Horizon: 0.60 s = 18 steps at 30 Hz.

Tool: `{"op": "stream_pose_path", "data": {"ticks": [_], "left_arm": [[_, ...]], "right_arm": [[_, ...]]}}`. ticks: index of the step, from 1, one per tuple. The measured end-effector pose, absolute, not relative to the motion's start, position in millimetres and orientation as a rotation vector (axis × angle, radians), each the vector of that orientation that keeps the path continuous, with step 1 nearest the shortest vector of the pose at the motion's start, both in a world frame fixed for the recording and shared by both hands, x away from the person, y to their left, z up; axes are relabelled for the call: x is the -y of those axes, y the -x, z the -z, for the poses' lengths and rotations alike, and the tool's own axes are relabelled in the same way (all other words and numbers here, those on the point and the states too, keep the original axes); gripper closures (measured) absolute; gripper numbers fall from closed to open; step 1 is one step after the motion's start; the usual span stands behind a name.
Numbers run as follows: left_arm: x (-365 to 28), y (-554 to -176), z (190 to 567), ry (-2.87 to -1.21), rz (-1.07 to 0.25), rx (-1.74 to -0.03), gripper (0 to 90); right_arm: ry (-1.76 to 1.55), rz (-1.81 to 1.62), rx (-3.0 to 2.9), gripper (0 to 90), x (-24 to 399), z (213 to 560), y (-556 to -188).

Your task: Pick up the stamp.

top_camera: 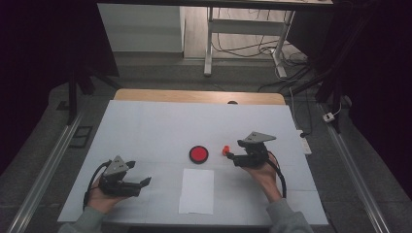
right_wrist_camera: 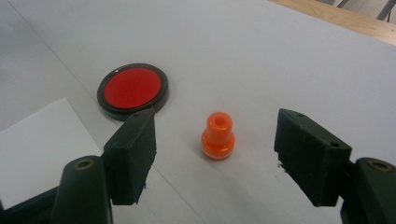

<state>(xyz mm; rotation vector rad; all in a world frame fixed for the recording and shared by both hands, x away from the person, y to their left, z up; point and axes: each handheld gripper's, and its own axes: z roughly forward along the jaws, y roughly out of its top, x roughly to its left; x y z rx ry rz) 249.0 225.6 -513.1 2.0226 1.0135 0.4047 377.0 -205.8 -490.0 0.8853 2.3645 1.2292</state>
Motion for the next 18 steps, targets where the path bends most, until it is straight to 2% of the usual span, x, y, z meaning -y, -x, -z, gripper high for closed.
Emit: {"op": "stream_pose_path", "data": {"ticks": [10, 18], "left_arm": [[-225.8, -249.0, 514.7, -2.027, -0.402, -1.021, 13.9], [-228.6, -247.9, 516.3, -2.027, -0.402, -1.033, 13.8]], "right_arm": [[-0.859, -1.214, -2.373, 32.6, 190.4, 492.7, -392.9], [-0.852, -1.163, -2.407, 40.9, 181.2, 500.8, -399.3]]}}
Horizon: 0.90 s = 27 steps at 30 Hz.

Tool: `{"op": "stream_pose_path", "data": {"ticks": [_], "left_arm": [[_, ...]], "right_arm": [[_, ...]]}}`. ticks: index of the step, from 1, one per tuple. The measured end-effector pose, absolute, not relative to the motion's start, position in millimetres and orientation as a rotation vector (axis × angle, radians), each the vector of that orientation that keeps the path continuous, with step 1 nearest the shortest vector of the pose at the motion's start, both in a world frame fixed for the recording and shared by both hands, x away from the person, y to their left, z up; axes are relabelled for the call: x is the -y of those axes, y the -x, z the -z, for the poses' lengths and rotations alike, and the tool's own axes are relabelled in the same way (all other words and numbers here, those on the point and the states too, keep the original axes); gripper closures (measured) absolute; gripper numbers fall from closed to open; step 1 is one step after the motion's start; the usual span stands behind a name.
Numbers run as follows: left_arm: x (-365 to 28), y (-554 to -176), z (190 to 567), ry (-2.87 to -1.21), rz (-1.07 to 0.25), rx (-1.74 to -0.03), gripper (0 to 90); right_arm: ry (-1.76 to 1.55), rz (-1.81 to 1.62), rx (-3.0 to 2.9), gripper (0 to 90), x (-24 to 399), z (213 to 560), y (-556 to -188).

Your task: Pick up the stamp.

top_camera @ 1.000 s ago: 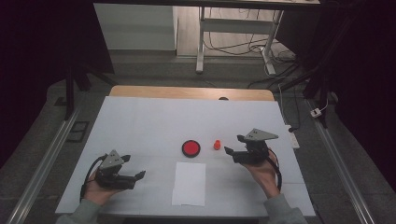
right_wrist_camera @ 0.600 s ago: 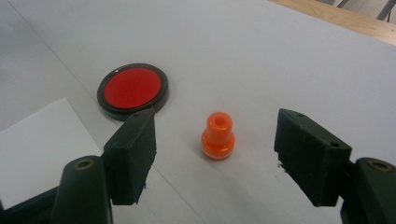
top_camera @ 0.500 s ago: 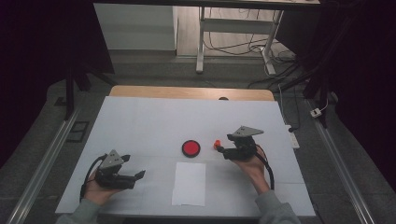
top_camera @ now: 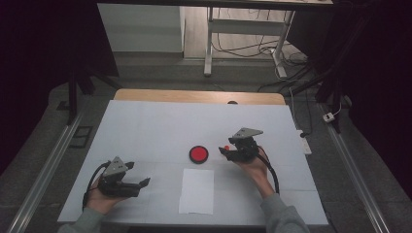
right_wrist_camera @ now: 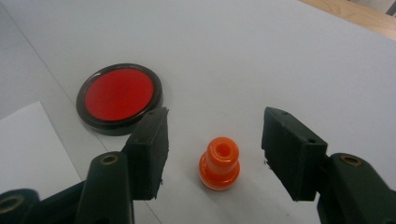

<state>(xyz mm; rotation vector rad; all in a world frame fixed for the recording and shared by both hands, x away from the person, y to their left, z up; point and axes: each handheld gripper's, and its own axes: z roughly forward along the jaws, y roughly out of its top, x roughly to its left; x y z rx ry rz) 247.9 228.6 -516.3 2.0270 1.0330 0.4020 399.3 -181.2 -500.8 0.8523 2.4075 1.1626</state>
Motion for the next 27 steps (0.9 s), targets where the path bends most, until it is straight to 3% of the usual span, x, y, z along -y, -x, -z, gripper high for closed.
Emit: {"op": "stream_pose_path", "data": {"ticks": [18, 27], "left_arm": [[-230.2, -247.6, 516.9, -2.025, -0.397, -1.032, 13.7], [-231.3, -247.3, 517.0, -2.021, -0.398, -1.035, 13.7]], "right_arm": [[-0.902, -1.129, -2.441, 49.4, 183.7, 511.9, -406.0], [-0.894, -1.101, -2.467, 65.0, 182.2, 514.5, -406.1]]}}
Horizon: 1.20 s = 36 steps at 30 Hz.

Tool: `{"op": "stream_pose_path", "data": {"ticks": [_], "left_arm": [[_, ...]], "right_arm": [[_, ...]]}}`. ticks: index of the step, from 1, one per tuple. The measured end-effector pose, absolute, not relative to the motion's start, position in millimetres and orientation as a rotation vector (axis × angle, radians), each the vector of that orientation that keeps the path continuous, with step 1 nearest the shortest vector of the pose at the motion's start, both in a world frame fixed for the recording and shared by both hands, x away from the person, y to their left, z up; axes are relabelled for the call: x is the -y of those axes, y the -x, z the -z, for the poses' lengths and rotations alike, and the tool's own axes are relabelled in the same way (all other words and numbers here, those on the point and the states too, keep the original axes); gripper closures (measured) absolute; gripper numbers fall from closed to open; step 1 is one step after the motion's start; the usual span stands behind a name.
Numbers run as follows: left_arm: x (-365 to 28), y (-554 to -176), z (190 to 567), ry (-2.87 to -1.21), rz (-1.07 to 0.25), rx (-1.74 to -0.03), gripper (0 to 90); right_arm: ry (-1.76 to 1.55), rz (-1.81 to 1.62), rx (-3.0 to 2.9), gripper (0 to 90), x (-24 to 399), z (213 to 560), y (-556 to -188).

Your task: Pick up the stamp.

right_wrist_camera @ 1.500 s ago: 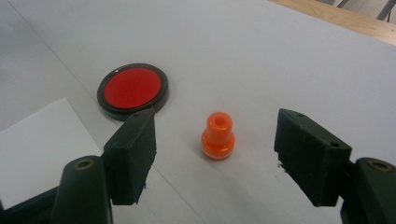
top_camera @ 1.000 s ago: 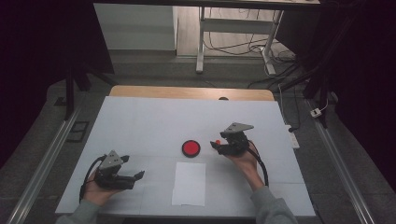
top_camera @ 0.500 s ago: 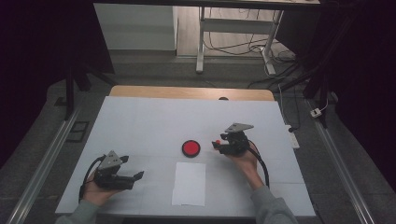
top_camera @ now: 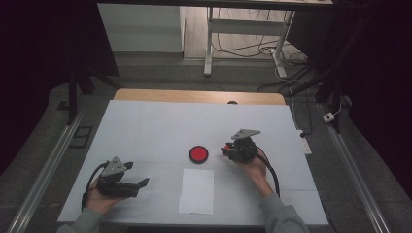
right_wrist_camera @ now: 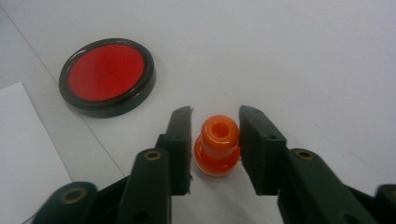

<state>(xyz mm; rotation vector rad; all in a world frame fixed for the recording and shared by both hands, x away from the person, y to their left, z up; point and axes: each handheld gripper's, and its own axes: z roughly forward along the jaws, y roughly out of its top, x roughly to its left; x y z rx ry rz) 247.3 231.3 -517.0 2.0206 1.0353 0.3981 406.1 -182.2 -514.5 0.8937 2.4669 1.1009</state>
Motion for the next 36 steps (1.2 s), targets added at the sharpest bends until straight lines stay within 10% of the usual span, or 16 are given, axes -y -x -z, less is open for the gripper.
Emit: {"op": "stream_pose_path", "data": {"ticks": [36], "left_arm": [[-230.8, -249.2, 519.1, -2.028, -0.392, -1.038, 13.6]], "right_arm": [[-0.826, -1.253, -2.396, 71.3, 190.3, 487.4, -389.8]]}}
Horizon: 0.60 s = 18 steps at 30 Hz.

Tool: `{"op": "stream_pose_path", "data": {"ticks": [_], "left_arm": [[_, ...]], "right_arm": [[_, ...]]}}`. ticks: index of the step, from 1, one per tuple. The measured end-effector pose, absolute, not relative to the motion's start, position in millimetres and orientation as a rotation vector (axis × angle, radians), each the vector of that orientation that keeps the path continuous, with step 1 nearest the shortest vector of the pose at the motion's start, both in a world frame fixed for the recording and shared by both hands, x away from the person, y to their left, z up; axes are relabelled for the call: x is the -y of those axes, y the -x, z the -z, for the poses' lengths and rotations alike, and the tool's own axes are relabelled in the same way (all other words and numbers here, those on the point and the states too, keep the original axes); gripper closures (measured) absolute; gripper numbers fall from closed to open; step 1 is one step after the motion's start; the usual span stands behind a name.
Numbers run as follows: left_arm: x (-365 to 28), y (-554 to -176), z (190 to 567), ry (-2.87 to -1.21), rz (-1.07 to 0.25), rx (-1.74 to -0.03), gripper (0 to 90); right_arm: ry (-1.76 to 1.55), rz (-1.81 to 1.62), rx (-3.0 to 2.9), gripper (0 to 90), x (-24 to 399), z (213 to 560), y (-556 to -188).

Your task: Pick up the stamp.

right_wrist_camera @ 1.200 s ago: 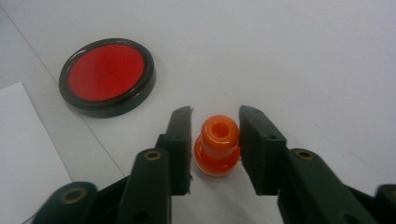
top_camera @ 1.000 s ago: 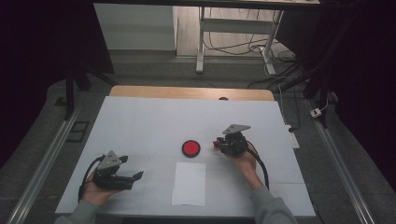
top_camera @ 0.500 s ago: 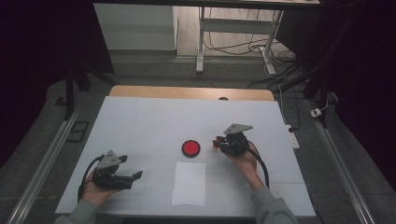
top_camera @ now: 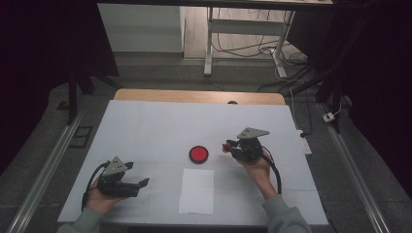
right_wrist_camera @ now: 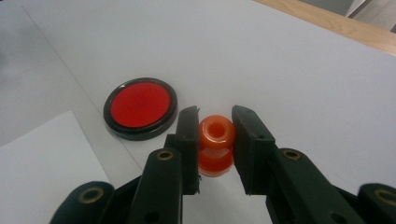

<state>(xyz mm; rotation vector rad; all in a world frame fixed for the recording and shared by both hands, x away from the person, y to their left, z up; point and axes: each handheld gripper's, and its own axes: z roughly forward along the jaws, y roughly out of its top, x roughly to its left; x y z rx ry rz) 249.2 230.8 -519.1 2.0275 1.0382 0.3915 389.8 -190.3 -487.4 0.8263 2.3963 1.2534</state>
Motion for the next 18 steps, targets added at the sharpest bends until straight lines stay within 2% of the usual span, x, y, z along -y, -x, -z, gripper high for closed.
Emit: {"op": "stream_pose_path", "data": {"ticks": [18], "left_arm": [[-230.8, -249.3, 519.5, -2.031, -0.407, -1.039, 13.7]], "right_arm": [[-0.785, -1.33, -2.376, 71.3, 193.5, 472.2, -373.9]]}}
